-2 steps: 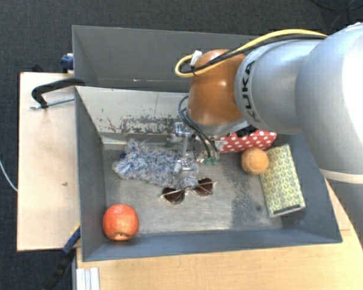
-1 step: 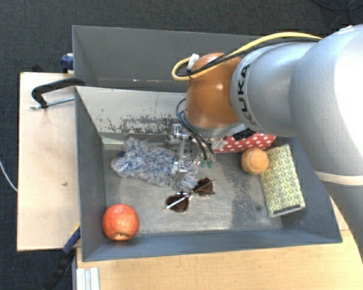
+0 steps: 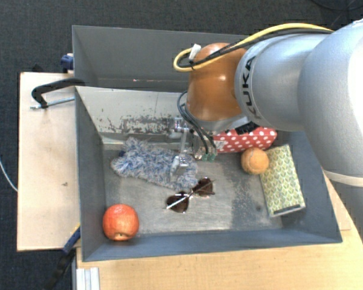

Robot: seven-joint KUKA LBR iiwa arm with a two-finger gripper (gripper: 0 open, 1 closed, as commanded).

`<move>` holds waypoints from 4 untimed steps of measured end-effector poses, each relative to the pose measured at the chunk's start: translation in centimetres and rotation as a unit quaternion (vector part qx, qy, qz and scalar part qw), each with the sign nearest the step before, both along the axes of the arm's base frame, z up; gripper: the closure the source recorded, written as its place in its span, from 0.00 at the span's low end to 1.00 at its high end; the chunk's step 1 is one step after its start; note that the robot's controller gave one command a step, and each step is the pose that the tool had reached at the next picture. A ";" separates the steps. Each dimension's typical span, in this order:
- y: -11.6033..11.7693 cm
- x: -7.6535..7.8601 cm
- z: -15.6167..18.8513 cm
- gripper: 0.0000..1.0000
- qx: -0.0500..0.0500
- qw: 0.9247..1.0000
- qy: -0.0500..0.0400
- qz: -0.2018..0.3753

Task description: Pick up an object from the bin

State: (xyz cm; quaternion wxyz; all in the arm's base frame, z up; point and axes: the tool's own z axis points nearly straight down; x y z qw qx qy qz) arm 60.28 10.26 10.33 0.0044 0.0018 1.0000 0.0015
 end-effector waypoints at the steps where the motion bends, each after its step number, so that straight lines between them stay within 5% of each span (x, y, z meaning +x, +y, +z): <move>1: -0.3 0.0 -2.6 0.00 -0.001 1.000 0.004 0.004; 2: 0.8 0.1 -2.7 1.00 -0.001 0.998 -0.001 -0.065; 3: 0.8 0.1 -2.7 1.00 -0.001 0.998 0.000 -0.065; 4: 0.9 0.3 6.5 1.00 0.001 0.998 -0.001 -0.065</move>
Offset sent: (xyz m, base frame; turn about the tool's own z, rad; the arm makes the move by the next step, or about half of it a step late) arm -0.0037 0.0084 -0.0333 0.1307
